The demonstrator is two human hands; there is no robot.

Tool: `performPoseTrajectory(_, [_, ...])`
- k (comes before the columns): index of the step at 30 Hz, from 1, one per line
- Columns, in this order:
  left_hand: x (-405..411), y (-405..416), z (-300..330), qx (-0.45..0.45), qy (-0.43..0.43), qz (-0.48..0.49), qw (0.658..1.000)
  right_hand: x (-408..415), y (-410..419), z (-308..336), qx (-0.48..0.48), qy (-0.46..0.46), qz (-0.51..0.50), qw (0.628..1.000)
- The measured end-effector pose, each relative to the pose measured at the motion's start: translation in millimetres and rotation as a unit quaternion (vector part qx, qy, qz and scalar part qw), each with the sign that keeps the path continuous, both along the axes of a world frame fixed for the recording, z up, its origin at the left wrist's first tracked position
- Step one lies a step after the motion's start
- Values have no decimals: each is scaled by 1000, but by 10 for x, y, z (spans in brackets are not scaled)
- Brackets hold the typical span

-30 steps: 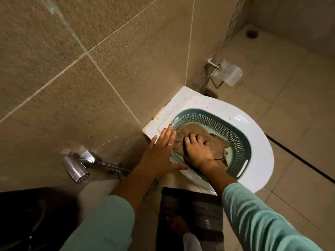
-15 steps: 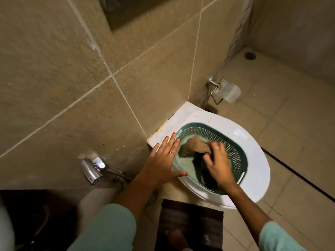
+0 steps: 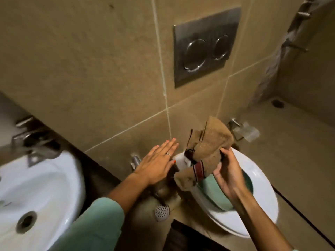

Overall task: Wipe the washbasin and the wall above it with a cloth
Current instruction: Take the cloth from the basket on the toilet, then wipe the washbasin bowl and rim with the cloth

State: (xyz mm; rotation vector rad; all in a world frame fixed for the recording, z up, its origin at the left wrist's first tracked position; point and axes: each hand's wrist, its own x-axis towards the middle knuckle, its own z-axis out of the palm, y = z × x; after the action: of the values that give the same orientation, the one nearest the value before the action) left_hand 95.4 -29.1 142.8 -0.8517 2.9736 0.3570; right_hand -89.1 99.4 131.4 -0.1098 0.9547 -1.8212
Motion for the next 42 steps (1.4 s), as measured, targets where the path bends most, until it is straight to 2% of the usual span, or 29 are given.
performPoseTrajectory(2, [269, 2, 196, -29, 4, 9, 1000, 210, -119, 80, -29, -84, 49, 995])
performPoseTrajectory(4, [582, 37, 348, -56, -2, 17, 998, 473, -211, 175, -33, -120, 131, 984])
performPoseTrajectory(7, [1064, 111, 510, -68, -16, 50, 996, 865, -308, 280, -37, -141, 229, 962])
performPoseTrajectory(12, [2100, 382, 638, -102, -25, 187, 977, 1735, -394, 608, -7, -151, 391, 908])
performPoseTrajectory(14, [2460, 494, 620, -114, -25, 232, 966, 2031, -398, 653, 11, -118, 442, 889])
performPoseTrajectory(18, [3149, 768, 592, -124, -20, 337, 933, 2561, -450, 700, 45, 8, 482, 875])
performPoseTrajectory(21, [3573, 977, 562, -149, -7, 404, 902, 2864, -542, 714, 68, 12, 495, 866])
performPoseTrajectory(24, [3991, 1204, 525, -154, -21, 455, 877, 3104, -691, 775, 77, 43, 478, 874])
performPoseTrajectory(26, [4267, 1341, 514, -152, -41, 485, 860, 3256, -842, 827, 73, 125, 454, 879])
performPoseTrajectory(28, [4509, 1411, 444, -152, -44, 498, 852, 3309, -1038, 876, 52, 272, 418, 865])
performPoseTrajectory(30, [4712, 1485, 380, -145, -37, 526, 837, 3361, -1193, 945, 5, 429, 394, 813])
performPoseTrajectory(32, [4874, 1563, 305, -139, -39, 560, 816, 3458, -1351, 1001, -30, 571, 375, 730])
performPoseTrajectory(34, [4969, 1629, 218, -116, -65, 592, 795, 3528, -1563, 973, -34, 672, 367, 642])
performPoseTrajectory(36, [5049, 1629, 127, -97, -55, 615, 780, 3636, -1788, 793, -37, 750, 399, 526])
performPoseTrajectory(39, [5069, 1634, 2, -72, 12, 662, 746, 3724, -1923, 398, -19, 830, 449, 330])
performPoseTrajectory(41, [5056, 1653, -30, -61, 24, 689, 722, 3723, -1855, 257, -32, 854, 457, 248])
performPoseTrajectory(42, [5064, 1678, -38, -52, 22, 698, 714, 3711, -1809, 228, -42, 859, 458, 227])
